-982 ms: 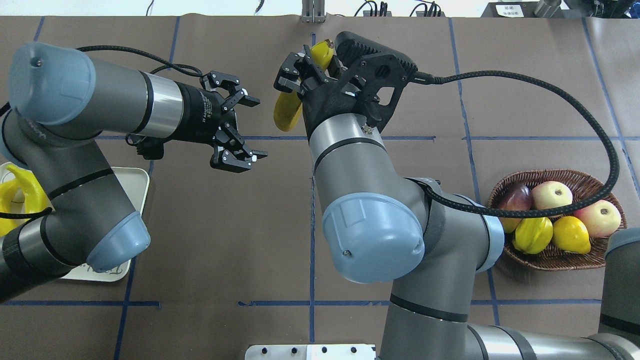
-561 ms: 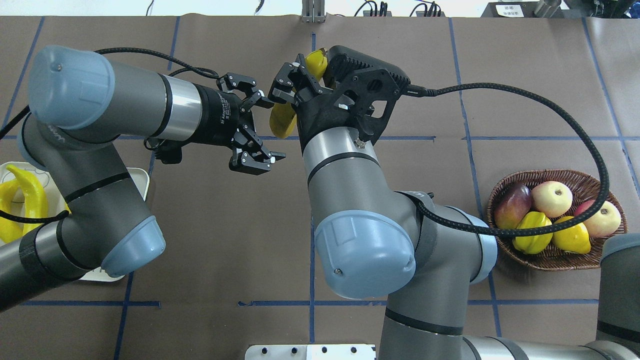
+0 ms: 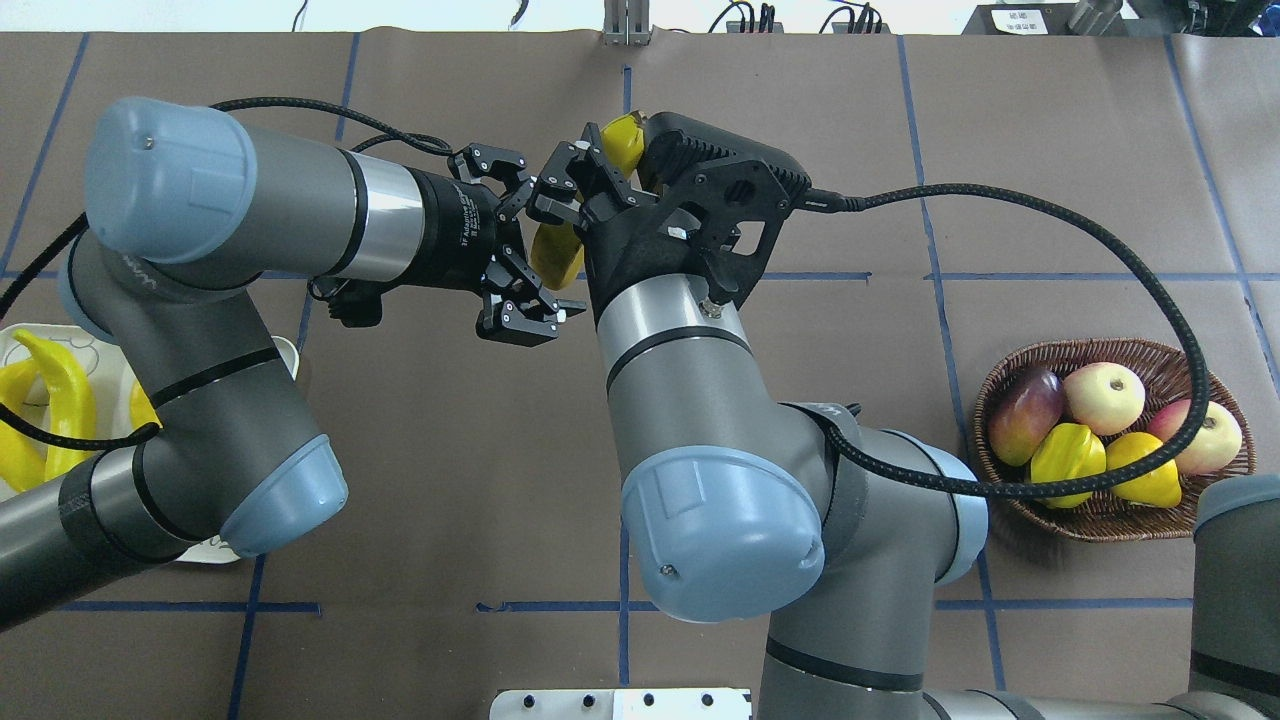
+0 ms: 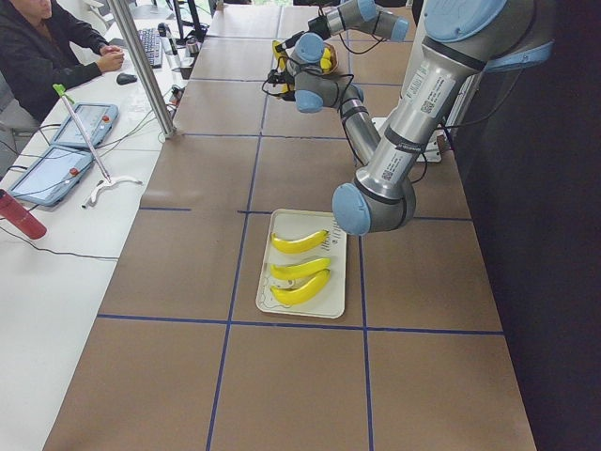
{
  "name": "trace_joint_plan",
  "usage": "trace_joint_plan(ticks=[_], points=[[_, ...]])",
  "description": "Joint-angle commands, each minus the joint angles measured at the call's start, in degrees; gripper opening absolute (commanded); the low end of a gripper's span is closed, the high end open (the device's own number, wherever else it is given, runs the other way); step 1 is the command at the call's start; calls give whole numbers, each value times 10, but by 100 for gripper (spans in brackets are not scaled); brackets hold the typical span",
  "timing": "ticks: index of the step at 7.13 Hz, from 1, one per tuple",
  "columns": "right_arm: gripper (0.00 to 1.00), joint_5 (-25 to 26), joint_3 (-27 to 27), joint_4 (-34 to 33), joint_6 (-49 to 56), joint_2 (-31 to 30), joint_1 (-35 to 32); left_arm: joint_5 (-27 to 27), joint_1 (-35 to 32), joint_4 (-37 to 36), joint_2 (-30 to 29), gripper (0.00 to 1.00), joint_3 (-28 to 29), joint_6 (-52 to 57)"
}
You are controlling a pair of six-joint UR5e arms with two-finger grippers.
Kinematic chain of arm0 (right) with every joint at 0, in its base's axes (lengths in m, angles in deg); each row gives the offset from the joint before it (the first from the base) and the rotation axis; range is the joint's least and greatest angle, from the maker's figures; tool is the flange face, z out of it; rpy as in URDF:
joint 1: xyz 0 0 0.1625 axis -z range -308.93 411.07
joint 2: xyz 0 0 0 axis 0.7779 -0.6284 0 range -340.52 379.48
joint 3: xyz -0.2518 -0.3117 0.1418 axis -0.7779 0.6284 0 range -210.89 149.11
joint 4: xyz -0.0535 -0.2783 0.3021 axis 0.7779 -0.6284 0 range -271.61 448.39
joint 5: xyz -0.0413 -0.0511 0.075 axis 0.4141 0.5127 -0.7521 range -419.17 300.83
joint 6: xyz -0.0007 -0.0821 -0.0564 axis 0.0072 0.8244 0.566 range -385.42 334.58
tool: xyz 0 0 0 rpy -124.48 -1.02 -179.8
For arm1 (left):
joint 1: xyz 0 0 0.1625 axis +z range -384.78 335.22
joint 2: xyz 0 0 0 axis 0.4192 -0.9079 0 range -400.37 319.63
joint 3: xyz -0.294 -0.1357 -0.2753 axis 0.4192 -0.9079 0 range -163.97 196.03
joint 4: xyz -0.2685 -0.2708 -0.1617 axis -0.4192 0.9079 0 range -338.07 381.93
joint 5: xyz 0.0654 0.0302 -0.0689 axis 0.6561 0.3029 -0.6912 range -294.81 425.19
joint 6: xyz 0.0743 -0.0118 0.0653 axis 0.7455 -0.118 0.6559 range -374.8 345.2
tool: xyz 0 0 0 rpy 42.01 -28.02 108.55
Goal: Transfer all bananas from basket to plate
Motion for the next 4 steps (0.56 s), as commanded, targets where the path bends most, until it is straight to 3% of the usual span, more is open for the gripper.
trace_joint_plan(ticks=[1,2,3,4], points=[[0,0,-1,0,0,0,1,-3,0,1,1,18,1,2],[0,0,-1,0,1,-1,1,-5,1,19,2,0,2,5],[2,0,-1,0,1,-1,1,-5,0,21,4,0,2,5],[47,-1,-6,8,0,-1,6,-5,-1,21,4,0,3,5]])
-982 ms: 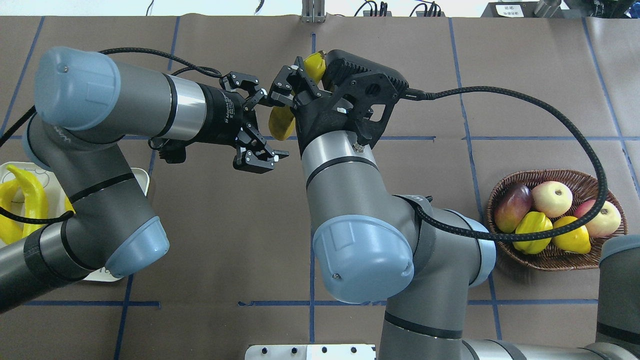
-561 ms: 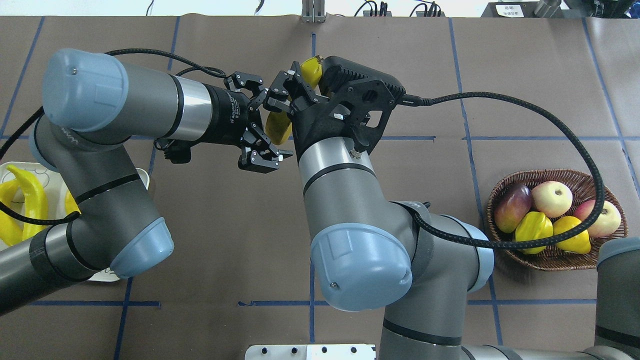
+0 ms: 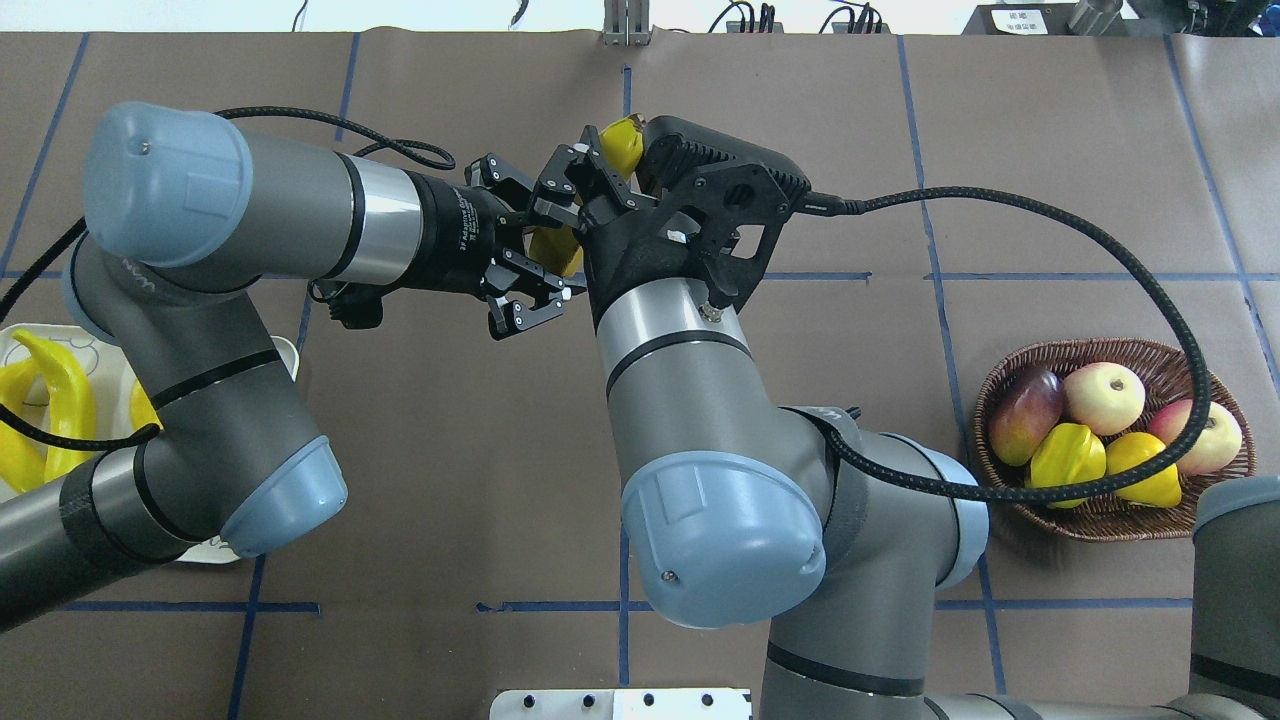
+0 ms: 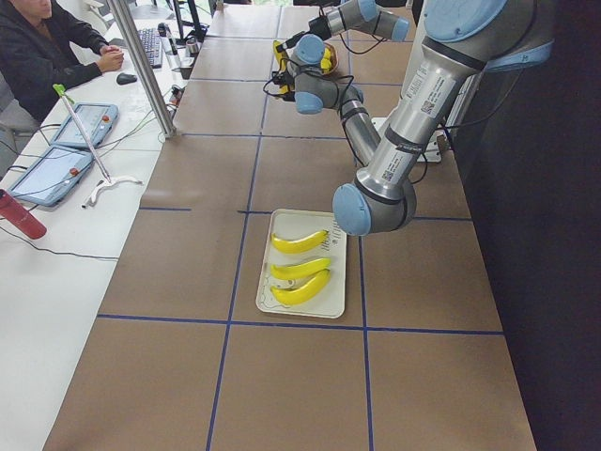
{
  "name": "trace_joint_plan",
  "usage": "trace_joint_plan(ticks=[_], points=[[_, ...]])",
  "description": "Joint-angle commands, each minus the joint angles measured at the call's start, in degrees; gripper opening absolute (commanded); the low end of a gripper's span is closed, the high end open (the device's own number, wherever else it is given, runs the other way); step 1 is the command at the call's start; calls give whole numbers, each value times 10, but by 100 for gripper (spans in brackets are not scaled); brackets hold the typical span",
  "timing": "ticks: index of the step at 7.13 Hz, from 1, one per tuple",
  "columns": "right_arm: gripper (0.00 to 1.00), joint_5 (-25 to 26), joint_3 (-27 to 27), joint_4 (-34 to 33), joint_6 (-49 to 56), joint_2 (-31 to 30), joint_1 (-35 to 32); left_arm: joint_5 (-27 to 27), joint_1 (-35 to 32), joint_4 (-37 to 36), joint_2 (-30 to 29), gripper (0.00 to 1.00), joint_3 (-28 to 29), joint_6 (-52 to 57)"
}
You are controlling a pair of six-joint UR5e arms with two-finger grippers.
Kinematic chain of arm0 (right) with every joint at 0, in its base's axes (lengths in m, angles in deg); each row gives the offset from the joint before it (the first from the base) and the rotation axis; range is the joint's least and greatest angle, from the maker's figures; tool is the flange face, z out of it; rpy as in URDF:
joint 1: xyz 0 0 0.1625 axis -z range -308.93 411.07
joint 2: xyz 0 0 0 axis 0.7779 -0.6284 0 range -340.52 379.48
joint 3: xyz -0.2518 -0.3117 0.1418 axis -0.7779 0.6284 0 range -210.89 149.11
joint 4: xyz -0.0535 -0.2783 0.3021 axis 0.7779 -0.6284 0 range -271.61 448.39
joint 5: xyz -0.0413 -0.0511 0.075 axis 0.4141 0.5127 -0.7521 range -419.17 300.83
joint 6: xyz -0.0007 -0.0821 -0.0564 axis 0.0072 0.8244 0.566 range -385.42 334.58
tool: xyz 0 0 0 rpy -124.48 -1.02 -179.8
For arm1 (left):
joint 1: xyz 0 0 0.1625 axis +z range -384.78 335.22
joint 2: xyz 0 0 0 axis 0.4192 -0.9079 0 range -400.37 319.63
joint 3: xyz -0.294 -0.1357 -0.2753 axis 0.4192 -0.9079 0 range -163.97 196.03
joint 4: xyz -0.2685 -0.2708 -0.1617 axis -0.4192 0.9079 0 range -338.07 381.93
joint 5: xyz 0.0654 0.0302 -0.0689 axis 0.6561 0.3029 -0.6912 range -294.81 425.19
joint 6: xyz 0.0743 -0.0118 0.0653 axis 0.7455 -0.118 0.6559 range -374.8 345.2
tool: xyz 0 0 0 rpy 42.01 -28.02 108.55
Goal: Transfer all bananas from basket to plate
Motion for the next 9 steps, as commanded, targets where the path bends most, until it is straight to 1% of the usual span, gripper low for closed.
trace_joint_plan(ticks=[1,4,5,6,7,8,9], points=[[99,0,-6,6,-1,-1,9,-1,-1,3,1,0,1,0],[100,-7,-53,3,6,-10,23,-1,-3,4,3,0,1,0],[100,-9,-80,-2,16,-24,30,-1,-8,4,4,0,2,4],[100,-29,-129,-3,45,-62,35,-5,-17,3,4,0,5,47],[100,-63,-171,-8,61,-91,33,-39,-32,1,11,0,13,107],[100,-93,-200,-48,82,-107,30,-91,-66,-2,35,0,17,180],[100,-123,-202,-74,99,-109,13,-119,-83,-6,55,0,22,269]])
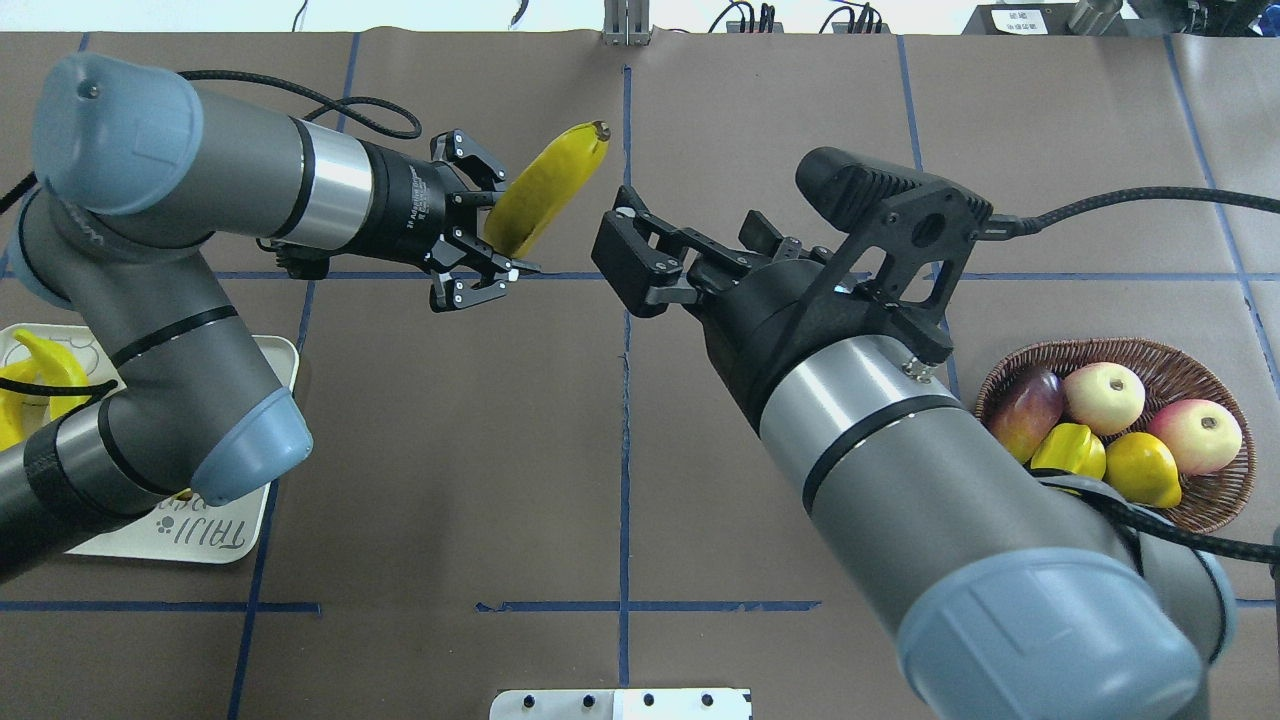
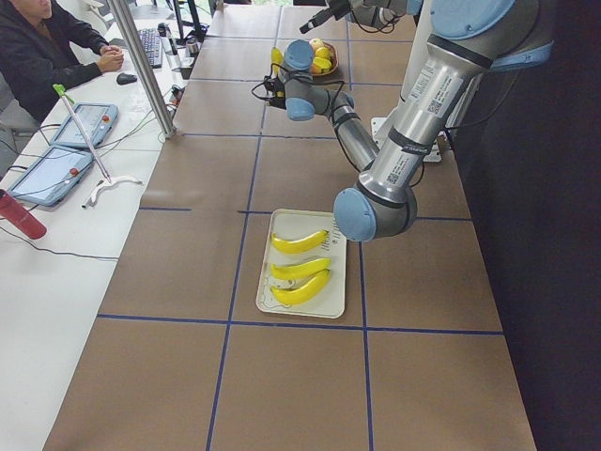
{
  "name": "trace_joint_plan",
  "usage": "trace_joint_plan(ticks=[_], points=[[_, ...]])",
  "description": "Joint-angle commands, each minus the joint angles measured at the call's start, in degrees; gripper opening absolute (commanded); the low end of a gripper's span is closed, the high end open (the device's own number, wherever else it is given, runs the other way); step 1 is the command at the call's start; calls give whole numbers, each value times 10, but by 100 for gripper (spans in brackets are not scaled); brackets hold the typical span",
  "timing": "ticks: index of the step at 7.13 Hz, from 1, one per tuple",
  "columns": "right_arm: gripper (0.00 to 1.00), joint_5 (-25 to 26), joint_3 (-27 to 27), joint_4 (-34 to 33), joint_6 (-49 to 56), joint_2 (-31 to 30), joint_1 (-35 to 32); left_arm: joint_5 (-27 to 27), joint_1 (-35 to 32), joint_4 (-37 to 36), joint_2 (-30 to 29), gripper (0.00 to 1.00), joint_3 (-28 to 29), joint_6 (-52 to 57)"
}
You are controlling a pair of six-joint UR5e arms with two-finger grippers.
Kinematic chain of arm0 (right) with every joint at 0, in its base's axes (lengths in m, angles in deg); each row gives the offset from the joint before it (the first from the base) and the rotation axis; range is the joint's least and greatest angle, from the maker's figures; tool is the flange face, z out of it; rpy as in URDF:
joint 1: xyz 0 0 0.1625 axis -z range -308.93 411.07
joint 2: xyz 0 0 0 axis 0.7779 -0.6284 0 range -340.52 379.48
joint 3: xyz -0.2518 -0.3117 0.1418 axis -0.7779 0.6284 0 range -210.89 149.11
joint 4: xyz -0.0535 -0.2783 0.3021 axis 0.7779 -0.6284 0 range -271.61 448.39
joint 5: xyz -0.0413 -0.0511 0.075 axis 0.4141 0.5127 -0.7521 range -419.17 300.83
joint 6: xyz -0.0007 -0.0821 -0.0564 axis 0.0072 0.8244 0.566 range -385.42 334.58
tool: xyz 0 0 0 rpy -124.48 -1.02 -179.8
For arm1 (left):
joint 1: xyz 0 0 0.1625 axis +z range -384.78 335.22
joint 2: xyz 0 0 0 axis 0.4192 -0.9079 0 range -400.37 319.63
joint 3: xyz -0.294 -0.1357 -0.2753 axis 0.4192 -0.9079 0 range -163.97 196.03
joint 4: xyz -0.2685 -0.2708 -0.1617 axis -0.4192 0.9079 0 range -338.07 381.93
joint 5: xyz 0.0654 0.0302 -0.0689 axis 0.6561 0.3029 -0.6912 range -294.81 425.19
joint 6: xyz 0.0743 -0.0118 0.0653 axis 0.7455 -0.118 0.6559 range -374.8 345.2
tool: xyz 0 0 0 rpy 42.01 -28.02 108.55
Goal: Transfer all bananas from basket to plate
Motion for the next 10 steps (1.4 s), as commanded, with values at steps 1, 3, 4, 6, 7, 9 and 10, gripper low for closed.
trace_joint_plan(ticks=[1,3,4,6,7,9,10], points=[[100,-106,-16,-52,21,-18,-50,-42,-29,-8,49,0,4,174],[100,-279,-11,-96,42,-32,-161,-36,-32,-50,88,0,-15,364],[100,-364,-9,-119,76,-44,-214,-34,-32,-51,123,0,-30,434],[100,-532,24,-161,133,-57,-314,18,-25,-53,239,0,-62,602],[100,-623,58,-163,157,-57,-363,31,-26,-53,289,0,-74,667],[100,-679,83,-168,237,-92,-408,86,-26,-53,377,0,-100,741],[100,-729,112,-168,271,-96,-438,138,-24,-53,409,0,-91,788]])
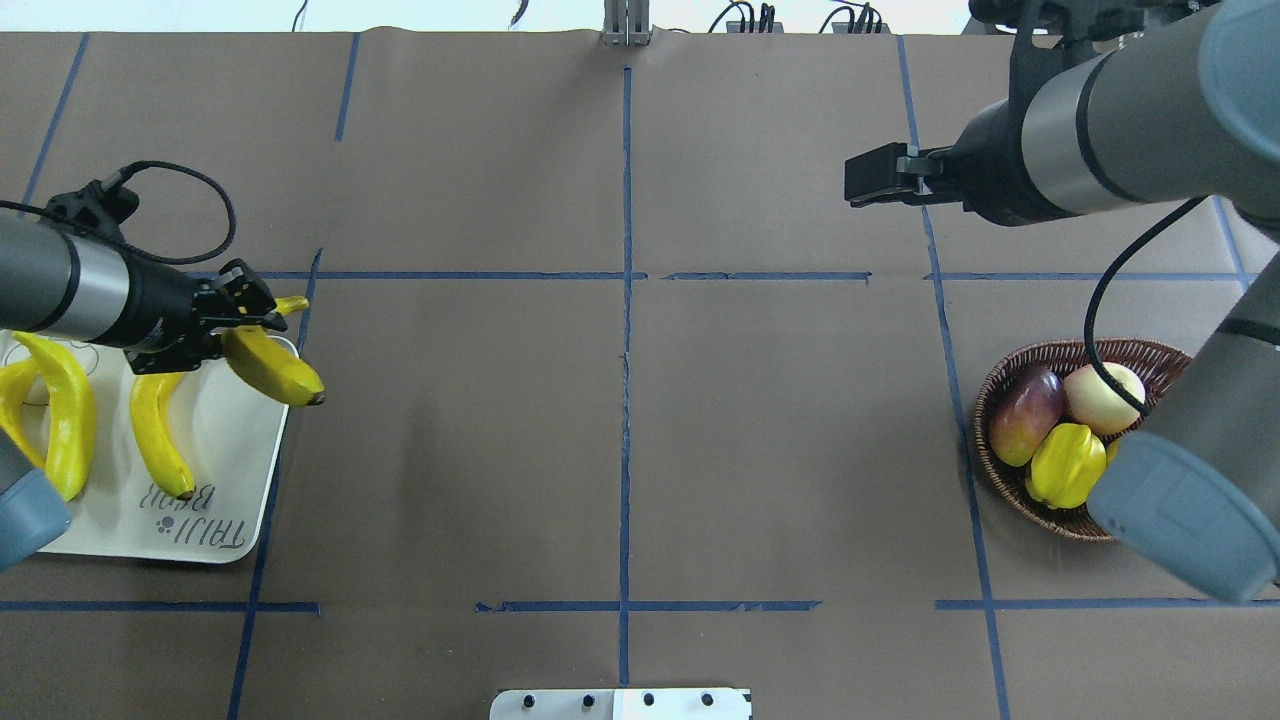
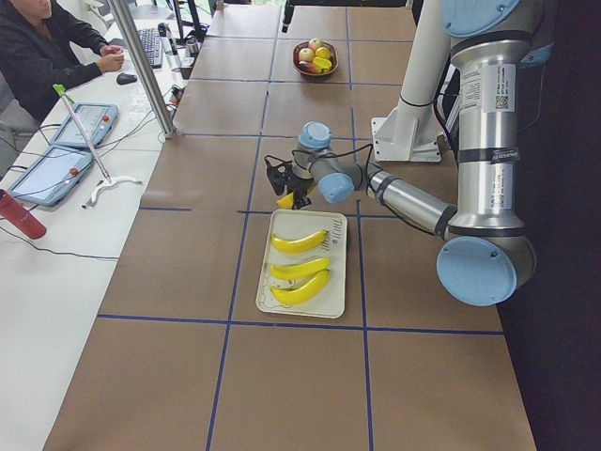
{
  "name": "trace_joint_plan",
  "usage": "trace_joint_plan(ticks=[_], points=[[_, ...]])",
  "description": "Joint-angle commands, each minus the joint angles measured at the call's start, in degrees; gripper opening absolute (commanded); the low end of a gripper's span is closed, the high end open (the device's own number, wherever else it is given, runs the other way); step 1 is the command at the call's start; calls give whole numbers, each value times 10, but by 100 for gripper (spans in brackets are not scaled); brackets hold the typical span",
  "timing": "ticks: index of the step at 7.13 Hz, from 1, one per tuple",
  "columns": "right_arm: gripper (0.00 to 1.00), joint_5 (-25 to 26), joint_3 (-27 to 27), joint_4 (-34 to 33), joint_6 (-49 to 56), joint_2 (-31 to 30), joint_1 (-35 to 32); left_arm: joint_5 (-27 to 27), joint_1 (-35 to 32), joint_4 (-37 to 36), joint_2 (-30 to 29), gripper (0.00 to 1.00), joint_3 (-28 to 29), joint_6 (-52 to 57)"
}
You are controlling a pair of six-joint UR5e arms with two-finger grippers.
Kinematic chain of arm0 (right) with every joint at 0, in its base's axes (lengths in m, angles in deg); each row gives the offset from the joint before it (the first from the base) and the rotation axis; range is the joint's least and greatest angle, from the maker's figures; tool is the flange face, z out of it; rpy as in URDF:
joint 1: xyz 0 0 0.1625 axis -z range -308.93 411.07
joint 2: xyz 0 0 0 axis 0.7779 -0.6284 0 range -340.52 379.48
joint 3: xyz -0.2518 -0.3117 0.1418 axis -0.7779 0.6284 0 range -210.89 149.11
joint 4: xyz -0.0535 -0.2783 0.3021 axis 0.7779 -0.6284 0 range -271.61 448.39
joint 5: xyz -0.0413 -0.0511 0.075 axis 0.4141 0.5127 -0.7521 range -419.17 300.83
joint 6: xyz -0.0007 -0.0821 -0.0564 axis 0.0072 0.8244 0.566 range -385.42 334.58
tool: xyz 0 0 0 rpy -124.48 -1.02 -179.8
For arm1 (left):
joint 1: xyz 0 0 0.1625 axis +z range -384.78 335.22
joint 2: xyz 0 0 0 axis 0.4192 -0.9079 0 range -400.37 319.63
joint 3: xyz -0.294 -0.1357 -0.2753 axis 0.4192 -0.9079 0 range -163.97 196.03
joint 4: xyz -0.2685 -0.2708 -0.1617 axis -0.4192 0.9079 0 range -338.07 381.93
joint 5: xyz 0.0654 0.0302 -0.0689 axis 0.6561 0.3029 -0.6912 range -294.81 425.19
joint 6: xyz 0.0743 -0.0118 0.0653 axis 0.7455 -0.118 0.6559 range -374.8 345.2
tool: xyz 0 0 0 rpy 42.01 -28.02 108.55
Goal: Transfer all bananas from basket to plate
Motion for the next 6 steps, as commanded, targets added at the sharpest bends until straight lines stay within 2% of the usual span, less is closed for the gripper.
trace_joint_plan(ticks=[1,3,4,5,6], points=[[100,-94,44,0,47,-12,-54,101,4,0,55,0,23,97],[100,-95,45,2,53,-22,-54,149,26,1,50,0,64,105],[100,-95,45,0,53,-23,-54,158,41,1,49,13,65,101],[100,-96,45,0,53,-22,-56,156,45,1,40,71,62,98],[100,-97,44,0,55,-23,-61,153,45,-1,37,100,55,98]])
